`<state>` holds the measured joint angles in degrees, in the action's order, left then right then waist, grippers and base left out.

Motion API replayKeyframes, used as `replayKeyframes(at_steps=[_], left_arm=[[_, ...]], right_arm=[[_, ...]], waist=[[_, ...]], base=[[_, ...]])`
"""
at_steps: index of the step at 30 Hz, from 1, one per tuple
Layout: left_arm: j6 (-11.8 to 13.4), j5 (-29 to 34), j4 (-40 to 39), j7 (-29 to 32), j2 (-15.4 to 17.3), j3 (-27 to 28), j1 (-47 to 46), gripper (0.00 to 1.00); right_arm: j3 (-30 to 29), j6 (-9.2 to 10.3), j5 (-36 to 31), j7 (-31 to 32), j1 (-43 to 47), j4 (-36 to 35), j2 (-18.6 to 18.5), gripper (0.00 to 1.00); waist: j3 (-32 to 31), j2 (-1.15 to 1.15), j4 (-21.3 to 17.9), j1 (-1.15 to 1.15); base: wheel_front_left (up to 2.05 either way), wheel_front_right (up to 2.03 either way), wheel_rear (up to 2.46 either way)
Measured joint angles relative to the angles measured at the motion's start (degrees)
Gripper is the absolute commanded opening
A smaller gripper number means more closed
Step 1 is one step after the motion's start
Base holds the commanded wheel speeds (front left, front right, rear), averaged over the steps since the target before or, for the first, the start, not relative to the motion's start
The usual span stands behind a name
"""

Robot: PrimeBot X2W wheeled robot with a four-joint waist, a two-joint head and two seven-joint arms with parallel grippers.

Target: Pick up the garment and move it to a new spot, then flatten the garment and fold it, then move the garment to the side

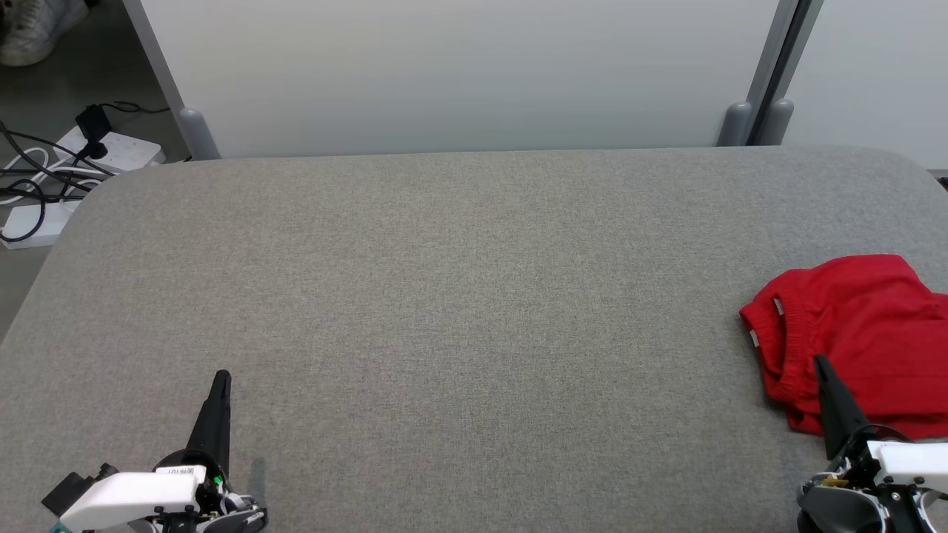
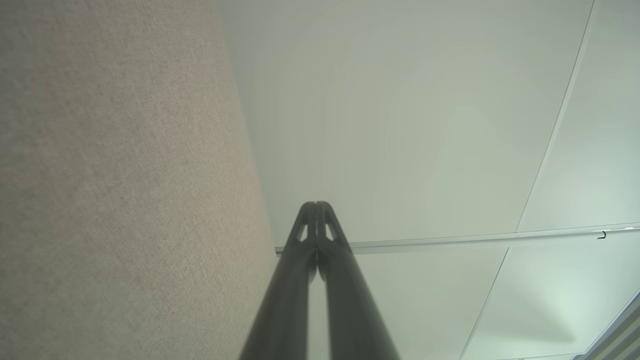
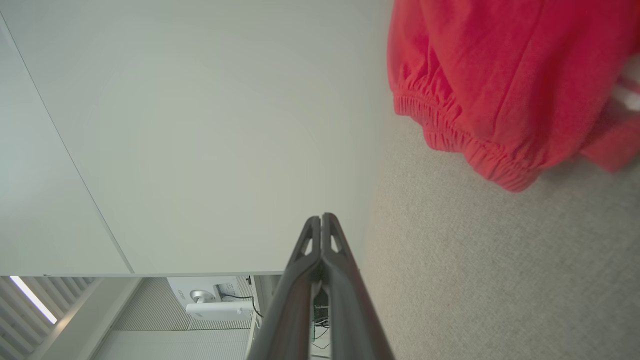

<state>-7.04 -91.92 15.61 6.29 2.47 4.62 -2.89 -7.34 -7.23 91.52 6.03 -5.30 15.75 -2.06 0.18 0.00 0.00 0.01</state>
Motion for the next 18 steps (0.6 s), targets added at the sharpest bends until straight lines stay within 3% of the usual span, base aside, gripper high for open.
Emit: replayKeyframes(at_steps=[18], left_arm=[[0.0, 0.0, -0.01, 0.0, 0.0, 0.0, 0.0, 0.0]], right_arm=[[0.0, 0.0, 0.0, 0.0, 0.0, 0.0, 0.0, 0.0]], waist=[[0.0, 0.0, 0.0, 0.0]], base=[[0.0, 0.0, 0.0]])
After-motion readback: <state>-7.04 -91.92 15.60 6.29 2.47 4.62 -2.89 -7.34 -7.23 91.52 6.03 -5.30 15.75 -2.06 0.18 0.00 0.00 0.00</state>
